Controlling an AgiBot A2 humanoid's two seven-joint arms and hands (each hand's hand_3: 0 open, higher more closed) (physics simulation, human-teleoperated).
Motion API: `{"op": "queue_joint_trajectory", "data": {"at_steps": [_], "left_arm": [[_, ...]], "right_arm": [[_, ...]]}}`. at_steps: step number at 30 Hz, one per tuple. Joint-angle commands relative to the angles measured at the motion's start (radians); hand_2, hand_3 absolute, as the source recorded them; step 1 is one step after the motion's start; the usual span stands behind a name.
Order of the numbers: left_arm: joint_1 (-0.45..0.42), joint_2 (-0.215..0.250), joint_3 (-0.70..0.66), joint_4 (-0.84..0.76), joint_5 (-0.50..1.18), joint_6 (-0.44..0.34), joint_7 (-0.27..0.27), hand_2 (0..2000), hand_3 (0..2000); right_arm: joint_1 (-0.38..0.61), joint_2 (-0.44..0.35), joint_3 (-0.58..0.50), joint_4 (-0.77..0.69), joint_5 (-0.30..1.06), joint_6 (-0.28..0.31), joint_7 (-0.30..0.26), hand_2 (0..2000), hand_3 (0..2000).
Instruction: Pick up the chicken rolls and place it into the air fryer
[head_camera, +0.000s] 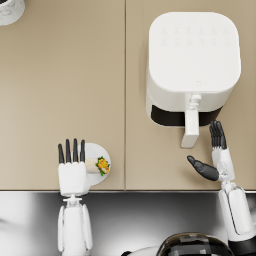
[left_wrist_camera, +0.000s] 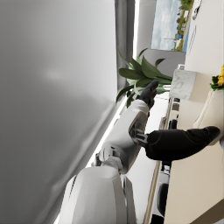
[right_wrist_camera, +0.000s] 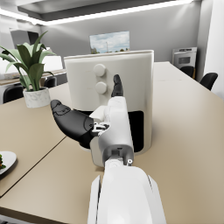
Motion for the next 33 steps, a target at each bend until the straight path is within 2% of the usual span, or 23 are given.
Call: {"op": "queue_joint_trajectory", "data": {"at_steps": [1,7,14,15,16,17,19,20,21,23,26,29,33], "left_arm": [[0.035,-0.003,0.062,0.080,0.009,-0.001,0.000,0,0],[0.068,0.003,0.112,0.204,0.027,0.004,0.001,0,0],[0.083,0.003,0.143,0.289,0.031,0.075,0.006,0,0],[0.077,0.002,0.140,0.288,0.031,0.089,-0.005,1361,327],[0.081,0.002,0.135,0.298,0.031,0.083,-0.014,2000,653],[0.082,0.002,0.136,0.315,0.031,0.089,-0.016,2000,980],[0.087,0.003,0.128,0.319,0.030,0.199,-0.010,2000,1633],[0.084,0.003,0.133,0.296,0.030,0.227,-0.008,2000,1960],[0.090,0.004,0.128,0.309,0.030,0.252,-0.008,2000,2000],[0.102,0.007,0.120,0.252,0.030,0.343,-0.004,2000,2000],[0.145,0.002,0.123,0.159,0.030,0.433,-0.002,2000,2000],[0.178,0.002,0.139,0.107,0.030,0.472,-0.002,2000,2000],[0.216,0.010,0.158,0.064,0.030,0.488,-0.002,2000,2000]], "right_arm": [[0.015,-0.008,-0.021,-0.013,0.000,0.000,0.000,0,0],[0.027,-0.023,-0.027,-0.034,0.000,0.000,0.000,0,0],[0.048,-0.043,-0.029,-0.054,0.000,0.000,0.000,0,0],[0.050,-0.046,-0.030,-0.060,0.000,0.000,0.000,0,0],[0.054,-0.049,-0.028,-0.065,0.000,0.000,0.000,0,0],[0.060,-0.053,-0.026,-0.077,0.000,0.000,0.000,0,0],[0.069,-0.059,-0.024,-0.106,0.000,0.000,0.000,0,0],[0.069,-0.060,-0.019,-0.129,0.000,0.000,0.000,0,0],[0.073,-0.063,-0.009,-0.160,0.000,0.000,0.000,0,0],[0.083,-0.070,0.006,-0.236,0.000,0.000,0.000,0,0],[0.097,-0.080,0.038,-0.320,0.000,0.000,0.000,0,0],[0.100,-0.087,0.060,-0.379,0.000,0.000,0.000,0,0],[0.106,-0.097,0.080,-0.405,0.000,0.000,0.000,0,0]]}}
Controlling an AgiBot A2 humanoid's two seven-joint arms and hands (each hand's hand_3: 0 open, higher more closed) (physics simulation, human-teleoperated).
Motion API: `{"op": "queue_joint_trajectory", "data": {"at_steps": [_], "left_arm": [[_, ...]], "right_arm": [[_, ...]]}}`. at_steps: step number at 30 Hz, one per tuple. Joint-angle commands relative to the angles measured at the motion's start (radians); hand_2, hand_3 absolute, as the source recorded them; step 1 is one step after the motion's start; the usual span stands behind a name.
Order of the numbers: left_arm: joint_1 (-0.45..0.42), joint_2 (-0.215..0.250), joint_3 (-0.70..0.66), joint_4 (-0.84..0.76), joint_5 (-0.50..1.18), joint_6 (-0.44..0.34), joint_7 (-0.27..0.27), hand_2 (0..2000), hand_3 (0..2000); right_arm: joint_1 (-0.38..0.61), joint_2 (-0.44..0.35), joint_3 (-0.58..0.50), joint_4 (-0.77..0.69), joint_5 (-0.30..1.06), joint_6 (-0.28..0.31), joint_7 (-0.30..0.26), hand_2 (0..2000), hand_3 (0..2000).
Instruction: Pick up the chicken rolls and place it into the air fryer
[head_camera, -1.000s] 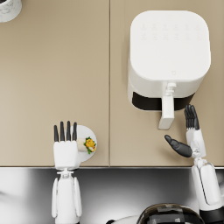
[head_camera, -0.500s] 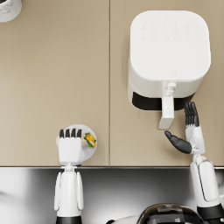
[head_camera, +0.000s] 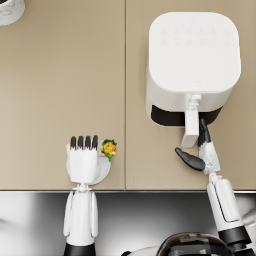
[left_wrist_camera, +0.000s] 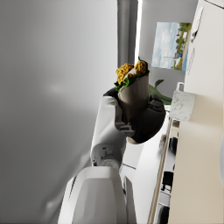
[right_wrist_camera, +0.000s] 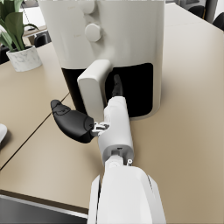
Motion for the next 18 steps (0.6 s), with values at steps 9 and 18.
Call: {"op": "queue_joint_trajectory", "data": {"at_steps": [9,18], "left_arm": [[0.116,0.021,0.038,-0.090,0.000,0.005,0.000,2000,2000],[0.303,0.099,0.173,0.017,-0.001,0.005,0.000,2000,2000]], "right_arm": [[0.092,-0.019,0.126,-0.076,0.008,-0.082,0.001,2000,653],[0.080,0.142,0.454,0.059,0.011,-0.151,0.002,2000,2000]]}}
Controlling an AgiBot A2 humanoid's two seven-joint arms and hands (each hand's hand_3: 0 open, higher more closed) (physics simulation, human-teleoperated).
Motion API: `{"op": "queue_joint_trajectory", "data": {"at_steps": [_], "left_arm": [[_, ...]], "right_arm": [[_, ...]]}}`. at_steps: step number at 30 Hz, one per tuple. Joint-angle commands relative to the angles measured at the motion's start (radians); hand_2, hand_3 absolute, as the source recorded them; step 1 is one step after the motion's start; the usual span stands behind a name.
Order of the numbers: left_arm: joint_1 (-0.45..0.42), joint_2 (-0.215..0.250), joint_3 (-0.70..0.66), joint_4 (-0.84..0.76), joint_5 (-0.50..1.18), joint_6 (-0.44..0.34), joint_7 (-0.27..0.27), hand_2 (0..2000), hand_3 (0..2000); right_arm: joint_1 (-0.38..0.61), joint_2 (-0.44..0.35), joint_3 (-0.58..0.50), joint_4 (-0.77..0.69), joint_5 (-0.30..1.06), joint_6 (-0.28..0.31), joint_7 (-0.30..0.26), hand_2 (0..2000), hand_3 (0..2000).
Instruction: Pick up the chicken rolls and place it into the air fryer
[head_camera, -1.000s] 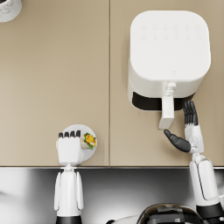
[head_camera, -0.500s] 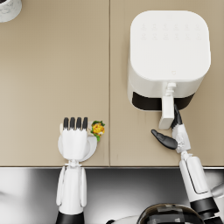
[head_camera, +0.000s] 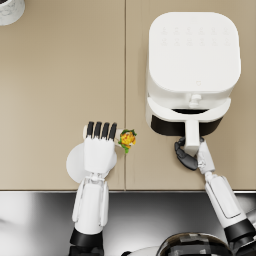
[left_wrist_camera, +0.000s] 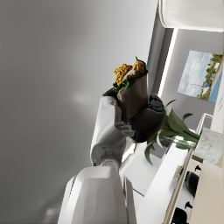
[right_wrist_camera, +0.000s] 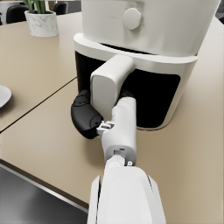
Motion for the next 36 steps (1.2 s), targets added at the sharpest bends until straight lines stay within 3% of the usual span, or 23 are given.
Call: {"op": "queue_joint_trajectory", "data": {"at_steps": [1,4,5,11,12,13,18,19,20,27,28,29,30,31,32,33,34,35,36], "left_arm": [[0.114,0.049,0.072,0.057,0.000,0.003,0.000,2000,2000],[0.192,0.092,0.114,0.119,0.000,-0.003,0.000,2000,2000],[0.221,0.109,0.130,0.140,0.000,-0.006,0.000,2000,2000],[0.318,0.171,0.217,0.223,0.000,-0.007,0.000,2000,2000],[0.329,0.179,0.226,0.226,0.000,-0.007,0.000,2000,2000],[0.343,0.189,0.240,0.227,0.000,-0.007,0.000,2000,2000],[0.399,0.233,0.321,0.299,0.000,-0.007,0.000,2000,2000],[0.518,0.048,0.559,0.313,0.000,-0.007,0.000,2000,2000],[0.436,0.198,0.397,0.331,-0.001,-0.009,0.000,2000,2000],[0.459,0.231,0.492,0.412,0.000,-0.004,-0.001,2000,2000],[0.626,0.052,0.782,0.425,0.000,-0.004,-0.001,2000,2000],[0.486,0.182,0.562,0.416,-0.001,-0.002,-0.001,639,1673],[0.471,0.163,0.555,0.393,0.001,0.006,0.000,0,1347],[0.456,0.155,0.540,0.377,0.000,0.001,0.000,0,1020],[0.434,0.141,0.521,0.348,0.000,0.005,0.001,0,693],[0.416,0.130,0.494,0.327,0.001,0.011,0.001,0,367],[0.384,0.110,0.453,0.284,0.001,0.016,0.001,0,40],[0.351,0.081,0.421,0.239,0.001,0.019,0.002,0,0],[0.307,0.051,0.366,0.186,0.001,0.021,0.002,0,0]], "right_arm": [[-0.014,0.045,0.257,0.142,0.000,-0.007,-0.001,2000,2000],[0.007,0.122,0.356,0.227,-0.001,-0.014,-0.004,2000,2000],[-0.071,0.064,0.254,0.255,-0.001,-0.006,-0.004,2000,2000],[-0.105,0.116,0.362,0.415,-0.003,0.001,-0.004,2000,2000],[-0.199,0.046,0.262,0.432,-0.003,-0.001,-0.004,2000,2000],[-0.138,0.119,0.366,0.455,-0.004,-0.001,-0.003,2000,2000],[-0.203,0.147,0.371,0.546,-0.005,-0.024,-0.003,2000,2000],[-0.210,0.154,0.371,0.564,-0.005,-0.031,-0.004,2000,2000],[-0.217,0.155,0.371,0.571,-0.005,-0.037,-0.004,2000,2000],[-0.260,0.089,0.368,0.572,-0.006,-0.057,-0.002,2000,2000],[-0.256,0.084,0.368,0.569,-0.006,-0.058,-0.002,2000,2000],[-0.251,0.079,0.368,0.567,-0.006,-0.059,-0.002,2000,2000],[-0.244,0.079,0.368,0.570,-0.006,-0.061,-0.002,2000,2000],[-0.241,0.084,0.368,0.566,-0.007,-0.062,-0.002,2000,2000],[-0.239,0.485,0.285,0.525,-0.007,-0.060,-0.002,2000,2000],[-0.243,0.089,0.368,0.574,-0.007,-0.056,-0.002,2000,2000],[-0.236,0.484,0.287,0.523,-0.007,-0.055,-0.004,2000,2000],[-0.238,0.099,0.368,0.575,-0.007,-0.034,-0.003,2000,2000],[-0.228,0.108,0.368,0.576,-0.007,-0.023,-0.003,2000,2000]]}}
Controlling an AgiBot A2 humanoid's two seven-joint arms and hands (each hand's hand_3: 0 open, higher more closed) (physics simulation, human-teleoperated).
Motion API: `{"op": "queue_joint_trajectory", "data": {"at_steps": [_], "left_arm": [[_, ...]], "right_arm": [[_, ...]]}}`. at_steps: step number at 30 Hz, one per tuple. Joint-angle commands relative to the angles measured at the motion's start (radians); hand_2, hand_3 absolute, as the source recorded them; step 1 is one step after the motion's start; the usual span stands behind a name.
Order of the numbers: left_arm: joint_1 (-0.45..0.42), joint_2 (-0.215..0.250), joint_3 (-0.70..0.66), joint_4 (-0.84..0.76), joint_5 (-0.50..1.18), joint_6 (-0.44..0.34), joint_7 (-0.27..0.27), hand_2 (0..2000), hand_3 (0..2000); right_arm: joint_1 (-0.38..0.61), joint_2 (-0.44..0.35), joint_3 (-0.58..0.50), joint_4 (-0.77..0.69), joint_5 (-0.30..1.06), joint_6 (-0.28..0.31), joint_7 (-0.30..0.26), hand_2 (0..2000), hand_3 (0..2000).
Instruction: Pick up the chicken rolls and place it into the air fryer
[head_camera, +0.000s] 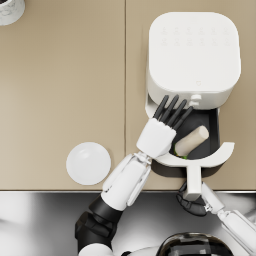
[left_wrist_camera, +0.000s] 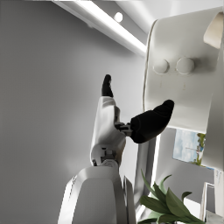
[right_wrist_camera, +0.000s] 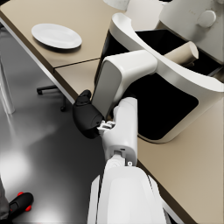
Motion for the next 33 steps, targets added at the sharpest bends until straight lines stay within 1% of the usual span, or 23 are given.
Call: {"op": "queue_joint_trajectory", "data": {"at_steps": [1,2,5,6,8,10,13,16,17,18,19,20,21,23,27,29,33], "left_arm": [[-0.122,-0.090,-0.176,-0.179,0.000,0.002,0.000,0,0],[-0.160,-0.107,-0.247,-0.219,0.000,0.003,0.000,0,0],[-0.257,-0.135,-0.408,-0.303,0.000,0.005,0.000,0,0],[-0.287,-0.136,-0.466,-0.325,0.000,0.005,0.000,0,0],[-0.334,-0.135,-0.540,-0.355,0.000,0.006,0.000,0,0],[-0.373,-0.131,-0.593,-0.357,0.000,0.006,0.000,0,0],[-0.399,-0.131,-0.640,-0.347,-0.001,0.006,0.000,0,0],[-0.408,-0.131,-0.667,-0.338,-0.001,0.006,0.000,0,0],[-0.407,-0.131,-0.631,-0.335,-0.001,0.006,0.000,0,0],[-0.408,-0.131,-0.674,-0.336,0.000,0.006,0.000,0,0],[-0.414,-0.131,-0.683,-0.337,-0.001,0.006,0.000,0,0],[-0.419,-0.131,-0.659,-0.333,-0.001,0.006,0.000,0,0],[-0.418,-0.131,-0.692,-0.340,-0.001,0.006,0.000,0,0],[-0.430,-0.131,-0.704,-0.350,0.000,0.006,0.000,0,0],[-0.440,-0.131,-0.729,-0.364,-0.001,0.007,0.000,0,0],[-0.443,-0.132,-0.741,-0.364,-0.001,0.007,0.000,0,0],[-0.457,-0.132,-0.758,-0.366,-0.001,0.007,0.000,0,0]], "right_arm": [[0.014,-0.384,0.082,0.045,0.000,0.007,0.000,2000,2000],[0.027,-0.380,0.082,0.040,0.000,0.013,0.000,2000,2000],[0.088,-0.372,0.081,0.007,0.000,0.029,-0.001,2000,2000],[0.114,-0.372,0.078,-0.011,0.000,0.032,-0.001,2000,2000],[0.167,-0.382,0.075,-0.057,-0.001,0.045,-0.003,2000,2000],[0.220,-0.392,0.074,-0.108,0.000,0.065,-0.003,2000,2000],[0.287,-0.406,0.076,-0.175,0.000,0.097,-0.003,2000,2000],[0.370,-0.440,0.076,-0.286,0.000,0.140,-0.001,2000,2000],[0.393,-0.447,0.077,-0.316,0.000,0.158,0.000,2000,2000],[0.414,-0.453,0.078,-0.340,0.000,0.172,0.002,2000,2000],[0.440,-0.463,0.078,-0.374,0.001,0.176,0.004,2000,2000],[0.463,-0.467,0.078,-0.402,0.000,0.184,0.007,2000,2000],[0.488,-0.475,0.079,-0.439,0.000,0.188,0.010,2000,2000],[0.531,-0.488,0.080,-0.506,0.000,0.196,0.012,2000,2000],[0.604,-0.515,0.084,-0.624,0.001,0.237,0.008,2000,2000],[0.625,-0.524,0.085,-0.656,0.002,0.248,0.008,2000,2000],[0.653,-0.557,0.086,-0.731,0.002,0.241,0.012,2000,2000]]}}
